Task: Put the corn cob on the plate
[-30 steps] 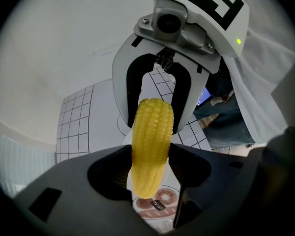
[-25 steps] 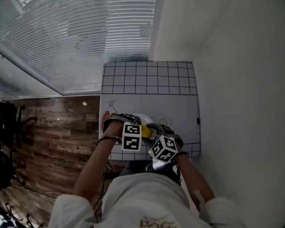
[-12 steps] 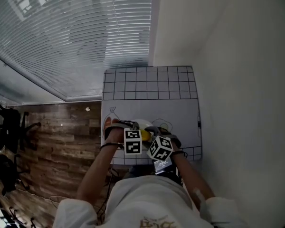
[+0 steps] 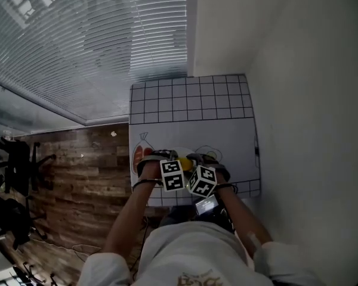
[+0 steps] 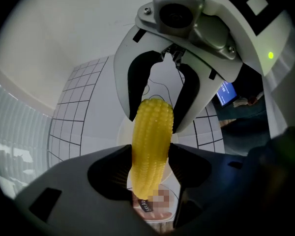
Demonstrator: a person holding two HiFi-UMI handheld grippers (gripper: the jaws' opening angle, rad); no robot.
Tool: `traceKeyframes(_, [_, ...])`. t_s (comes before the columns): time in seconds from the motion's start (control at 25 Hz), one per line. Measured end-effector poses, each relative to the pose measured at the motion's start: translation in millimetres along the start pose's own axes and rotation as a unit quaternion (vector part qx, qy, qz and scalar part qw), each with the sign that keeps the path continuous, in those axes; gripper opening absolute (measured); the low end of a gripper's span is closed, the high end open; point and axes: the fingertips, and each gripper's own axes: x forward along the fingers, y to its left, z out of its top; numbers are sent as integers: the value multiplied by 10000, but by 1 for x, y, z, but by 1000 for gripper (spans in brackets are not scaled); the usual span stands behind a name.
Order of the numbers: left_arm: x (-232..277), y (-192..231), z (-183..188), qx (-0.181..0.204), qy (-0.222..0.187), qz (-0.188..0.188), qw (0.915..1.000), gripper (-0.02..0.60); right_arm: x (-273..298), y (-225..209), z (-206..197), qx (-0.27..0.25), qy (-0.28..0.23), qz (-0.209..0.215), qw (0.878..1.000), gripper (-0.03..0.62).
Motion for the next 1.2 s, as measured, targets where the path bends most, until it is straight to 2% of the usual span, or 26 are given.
traceKeyframes(0.24, [18, 3, -2, -65, 43, 58, 10000, 241, 17, -3, -14, 406, 216, -3, 9989, 264])
traceKeyframes(0.56, [26, 4, 8, -38, -64, -70, 9999, 238, 17, -8, -30, 913, 367, -111, 9951, 265])
traceKeyframes(0.92, [31, 10, 2, -244, 19, -108, 9996, 235, 12, -16, -39, 1197, 300, -245, 9920, 241])
traceKeyframes(1.2, [30, 11, 1, -159, -224, -24, 9996, 236, -6, -20, -49, 1495, 177, -409, 9878, 235])
